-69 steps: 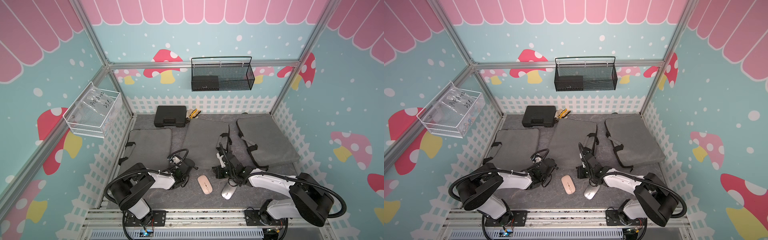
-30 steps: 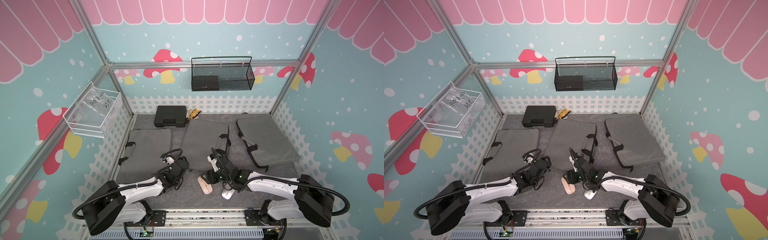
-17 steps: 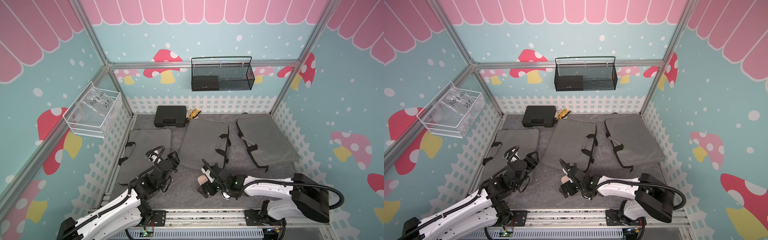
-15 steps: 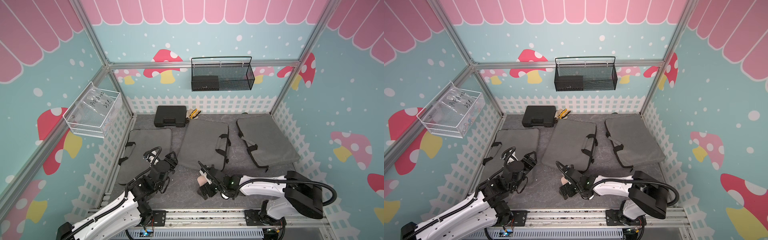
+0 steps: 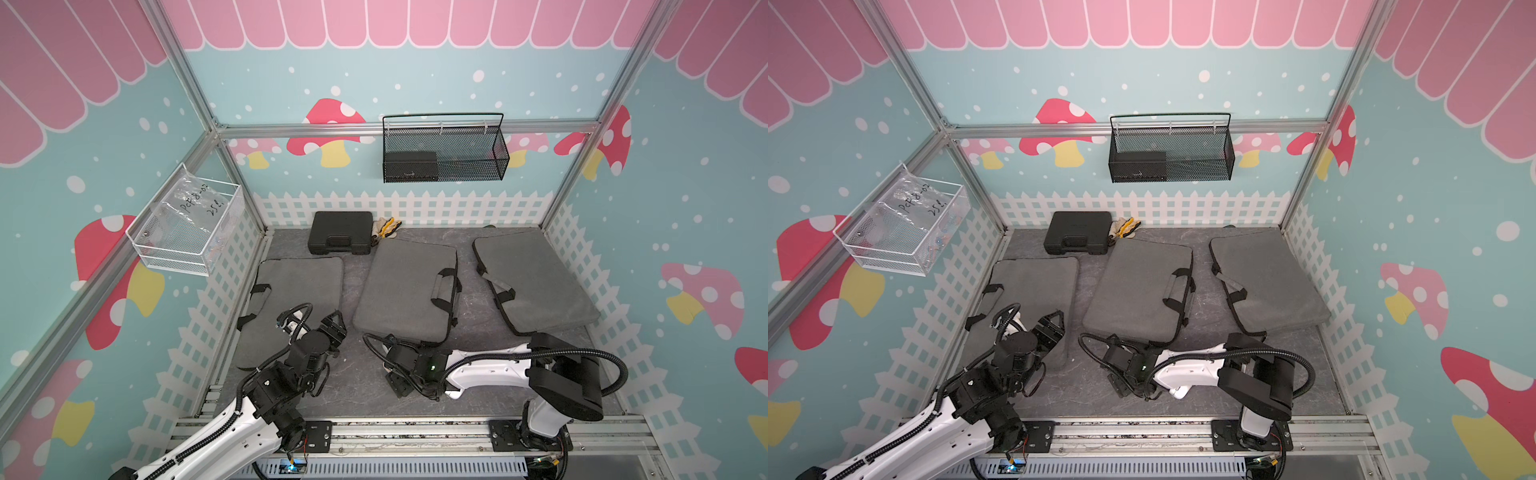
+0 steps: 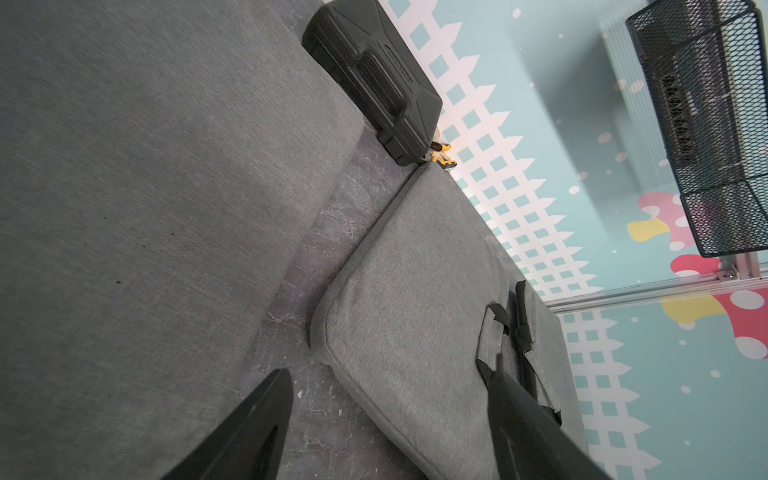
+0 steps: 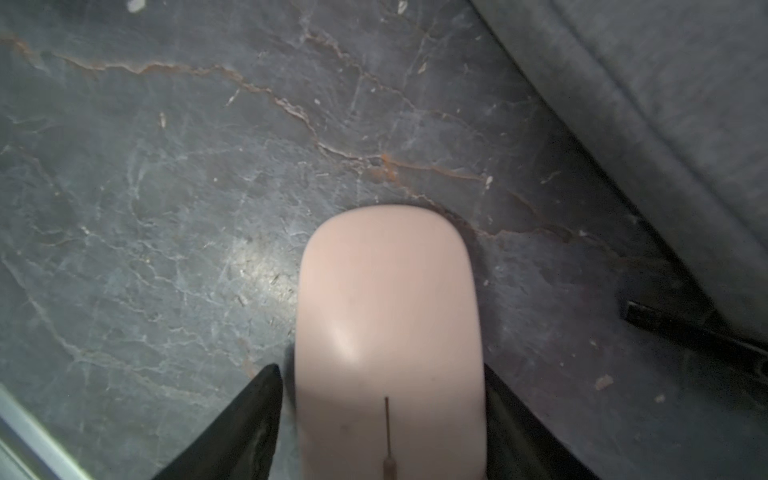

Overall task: Put the mouse into the laptop bag
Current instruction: Pick up the mouse from the center of the board.

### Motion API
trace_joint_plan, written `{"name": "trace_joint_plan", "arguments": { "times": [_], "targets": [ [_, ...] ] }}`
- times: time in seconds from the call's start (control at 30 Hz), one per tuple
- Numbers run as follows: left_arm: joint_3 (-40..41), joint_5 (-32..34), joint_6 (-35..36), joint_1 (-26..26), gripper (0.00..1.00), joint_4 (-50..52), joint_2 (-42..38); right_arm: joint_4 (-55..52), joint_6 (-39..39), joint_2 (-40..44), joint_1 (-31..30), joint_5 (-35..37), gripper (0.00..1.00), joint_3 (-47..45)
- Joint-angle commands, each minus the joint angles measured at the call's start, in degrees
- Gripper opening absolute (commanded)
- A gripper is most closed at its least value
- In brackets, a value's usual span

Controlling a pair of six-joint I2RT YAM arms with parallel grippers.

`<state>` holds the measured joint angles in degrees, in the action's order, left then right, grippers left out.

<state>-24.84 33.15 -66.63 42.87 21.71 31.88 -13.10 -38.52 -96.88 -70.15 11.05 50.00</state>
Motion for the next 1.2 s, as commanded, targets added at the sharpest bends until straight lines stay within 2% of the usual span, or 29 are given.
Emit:
{"name": "trace_joint_plan", "arguments": {
  "times": [0.0,0.2,0.47,0.63,0.7,0.83,1.0,1.17],
  "targets": [
    [0.61,0.16,0.16,-0.54,0.78,2.25,-0.66,-6.97,-1.55,-4.09,-0.25,0.75,0.66,0.54],
    [0.88,0.05,0.39,-0.76,0.78,2.56,-0.87,-6.17,-2.32,-0.07,-0.17,4.09,0.64,0.91],
    [0.53,-0.71,1.25,-0.99,0.78,2.06,-0.55,-3.07,-2.60,14.78,0.77,9.72,0.59,-0.10],
    [0.70,-1.30,1.99,-1.10,0.79,0.96,0.65,0.45,-2.70,23.89,4.21,9.29,0.58,-4.38],
    [0.14,-2.21,3.24,-1.10,0.79,-0.28,1.82,0.41,-2.14,27.55,7.54,9.21,0.57,-6.02],
    [-0.20,-5.97,5.99,-1.07,0.79,-6.25,6.67,2.21,-1.15,34.71,18.90,5.66,0.54,-11.95],
    [-5.62,-12.62,9.66,-1.12,0.79,-10.29,18.32,2.36,-0.47,41.42,30.73,6.87,0.56,-17.26],
    [-13.79,-19.33,13.54,-0.66,0.76,-11.34,31.38,5.14,2.33,42.21,42.90,-0.20,0.55,-20.10]
  ]
}}
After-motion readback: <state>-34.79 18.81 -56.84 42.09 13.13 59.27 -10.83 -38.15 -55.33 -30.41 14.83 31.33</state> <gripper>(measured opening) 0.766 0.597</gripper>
